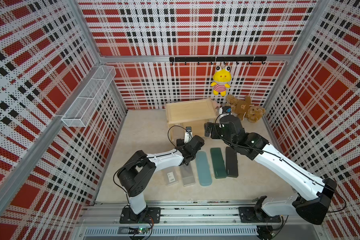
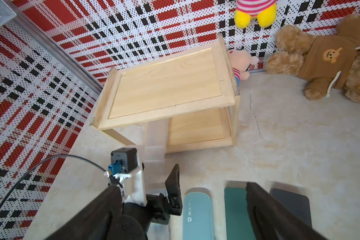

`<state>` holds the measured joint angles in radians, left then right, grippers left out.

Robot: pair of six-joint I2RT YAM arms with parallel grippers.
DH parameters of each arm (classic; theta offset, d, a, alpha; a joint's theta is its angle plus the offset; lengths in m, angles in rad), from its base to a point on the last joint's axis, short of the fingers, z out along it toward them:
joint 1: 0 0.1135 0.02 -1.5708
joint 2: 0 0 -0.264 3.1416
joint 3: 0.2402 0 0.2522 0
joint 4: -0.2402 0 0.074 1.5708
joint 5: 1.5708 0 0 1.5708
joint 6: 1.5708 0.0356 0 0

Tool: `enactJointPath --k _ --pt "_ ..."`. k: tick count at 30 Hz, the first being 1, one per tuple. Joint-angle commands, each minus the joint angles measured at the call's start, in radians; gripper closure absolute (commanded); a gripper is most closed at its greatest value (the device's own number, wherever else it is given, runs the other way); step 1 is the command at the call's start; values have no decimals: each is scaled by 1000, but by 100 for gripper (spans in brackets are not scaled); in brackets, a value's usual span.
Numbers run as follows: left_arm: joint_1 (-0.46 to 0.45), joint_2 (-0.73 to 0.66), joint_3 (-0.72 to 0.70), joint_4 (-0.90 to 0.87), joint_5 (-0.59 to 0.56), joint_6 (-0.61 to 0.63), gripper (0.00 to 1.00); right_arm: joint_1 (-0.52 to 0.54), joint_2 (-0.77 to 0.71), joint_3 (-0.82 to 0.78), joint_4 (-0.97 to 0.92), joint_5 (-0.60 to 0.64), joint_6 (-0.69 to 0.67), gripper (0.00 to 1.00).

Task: Remove the pencil cases from the shelf
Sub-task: Pick up the pencil case from the shelf.

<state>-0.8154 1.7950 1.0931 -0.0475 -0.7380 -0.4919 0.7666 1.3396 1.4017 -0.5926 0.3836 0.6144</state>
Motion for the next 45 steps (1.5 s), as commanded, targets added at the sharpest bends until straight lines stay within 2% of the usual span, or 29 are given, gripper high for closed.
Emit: enactJointPath --k 1,10,17,22,28,45 --pt "-4 52 53 -61 -69 48 1 -11 1 -16 23 -21 -4 0" --pt "15 160 121 -131 -122 74 1 -15 8 -54 49 -27 5 0" --pt "31 144 91 -132 -171 64 1 -15 12 -81 56 -37 11 0" --pt "54 139 63 -125 -162 48 1 -15 20 -90 62 -41 18 0" --pt "78 122 24 -94 -138 29 1 -16 35 -86 65 -51 22 0" --pt "168 129 -4 10 39 26 1 -16 47 -83 61 -60 28 0"
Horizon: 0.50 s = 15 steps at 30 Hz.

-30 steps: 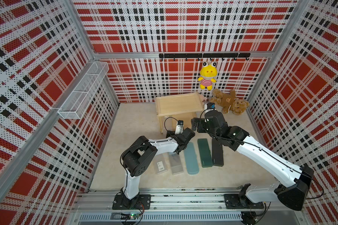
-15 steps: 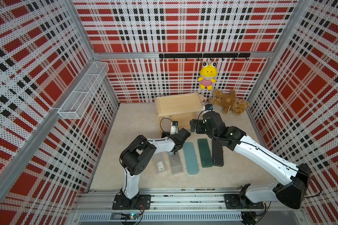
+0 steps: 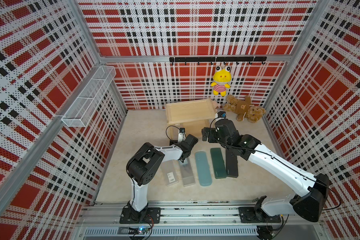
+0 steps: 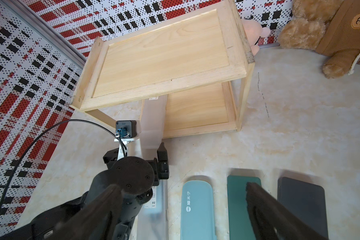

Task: Remove the pencil cases from the shelf
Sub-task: Pick up the pencil case from the shelf.

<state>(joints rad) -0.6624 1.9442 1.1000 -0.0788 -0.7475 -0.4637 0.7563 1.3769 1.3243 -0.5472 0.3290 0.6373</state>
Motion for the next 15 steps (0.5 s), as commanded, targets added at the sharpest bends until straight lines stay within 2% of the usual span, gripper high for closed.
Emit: enactJointPath --k 1,5,9,12,15 --pt "20 -21 -10 44 62 -3 1 -5 10 -5 15 -6 5 0" --pt "35 -14 -6 47 98 -7 0 -6 11 -7 14 -9 7 0" --pt "43 -19 -9 48 121 -9 8 -6 10 -7 13 -8 7 0" --pt "43 -21 -9 48 127 -9 19 -5 8 -7 12 -8 7 0" --pt "43 -24 -10 48 126 -10 37 -6 8 -7 12 -8 8 0"
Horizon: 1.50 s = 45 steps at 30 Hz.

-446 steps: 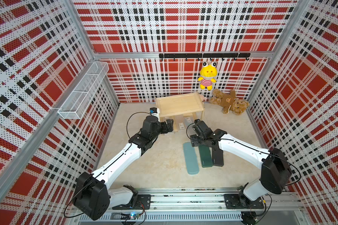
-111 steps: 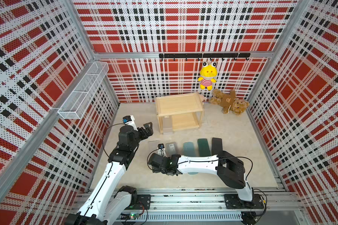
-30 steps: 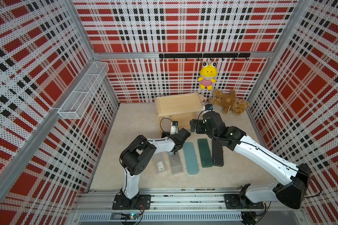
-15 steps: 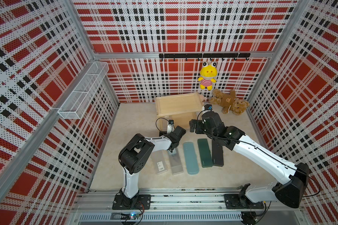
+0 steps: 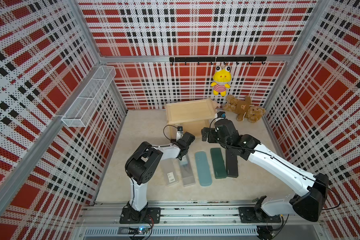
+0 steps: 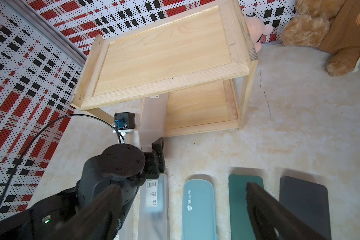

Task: Remove the pencil cases from the shelf
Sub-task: Pick up the pencil case from the shelf, then place the pencil case at the center of the board.

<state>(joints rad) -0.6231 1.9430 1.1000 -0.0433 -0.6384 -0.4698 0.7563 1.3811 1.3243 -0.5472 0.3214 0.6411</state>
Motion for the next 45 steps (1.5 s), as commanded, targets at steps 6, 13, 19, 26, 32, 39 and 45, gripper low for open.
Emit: enactJointPath --k 6,13,19,26,32,39,45 --pt "0 -35 -21 8 13 -7 54 -6 5 -7 12 -1 7 0" --pt "-31 -115 -46 -16 -7 -27 70 -7 3 -6 13 -6 8 0" --pt "-92 -240 -76 -58 -37 -7 100 -8 -3 -2 20 -11 1 0" --pt "-111 -387 -126 -151 25 -6 100 -9 -11 -8 24 -19 -6 0" --pt "-180 -512 -178 -284 45 -14 100 -9 -23 -15 32 -28 -4 0" --pt "-214 -728 -212 -463 126 -25 100 -13 -12 -1 39 -47 -22 0" --pt "-219 -903 -159 -699 216 -88 100 -18 28 63 36 -70 -47 0"
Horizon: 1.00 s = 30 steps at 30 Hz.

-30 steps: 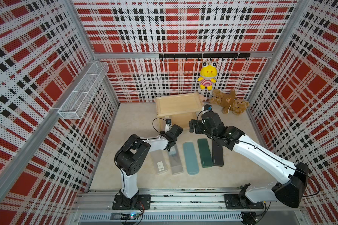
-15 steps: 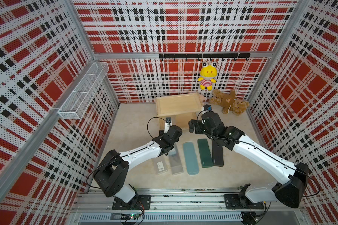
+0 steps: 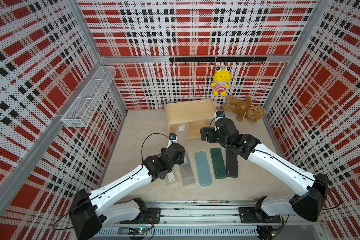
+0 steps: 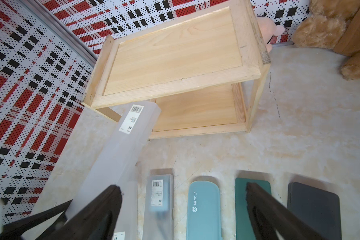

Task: Remove the pencil cases from the shelf
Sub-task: Place the pencil case at the center of the board.

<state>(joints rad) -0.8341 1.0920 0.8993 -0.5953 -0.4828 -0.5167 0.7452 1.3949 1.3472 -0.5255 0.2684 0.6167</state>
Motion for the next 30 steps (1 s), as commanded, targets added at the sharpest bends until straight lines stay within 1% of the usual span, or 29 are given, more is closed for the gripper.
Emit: enactJointPath --k 1,4,6,8,9,11,15,18,20,24,25,28,30 --pt "-7 -69 52 -187 79 -56 100 -7 16 45 16 -21 -22 0" --pt "-7 -93 75 -300 75 -106 100 -7 15 43 25 -30 -17 0" --pt "-3 -95 84 -378 15 -153 100 -7 13 38 27 -33 -14 0" --pt "30 -95 75 -429 -12 -179 100 -7 9 34 27 -37 -10 0" --pt "60 -102 60 -440 -9 -181 100 -7 5 31 27 -37 -8 0" --pt "106 -121 28 -443 23 -173 100 -7 -2 24 27 -34 -6 0" --pt "163 -175 -2 -486 32 -185 100 -7 -14 18 22 -23 -9 0" --pt "200 -220 -6 -519 -7 -196 100 -7 -10 16 22 -25 -12 0" --pt "243 -238 -27 -530 -30 -195 100 -7 -2 19 21 -34 -10 0" --pt "268 -271 -91 -439 -4 -197 100 -7 1 14 35 -41 -3 0" --pt "291 -257 -78 -461 -15 -207 100 -7 3 13 39 -40 -3 0" --pt "313 -263 -62 -474 -77 -244 100 -8 9 16 41 -40 -5 0" --pt "319 -278 -52 -462 -76 -256 100 -9 13 19 37 -41 -8 0"
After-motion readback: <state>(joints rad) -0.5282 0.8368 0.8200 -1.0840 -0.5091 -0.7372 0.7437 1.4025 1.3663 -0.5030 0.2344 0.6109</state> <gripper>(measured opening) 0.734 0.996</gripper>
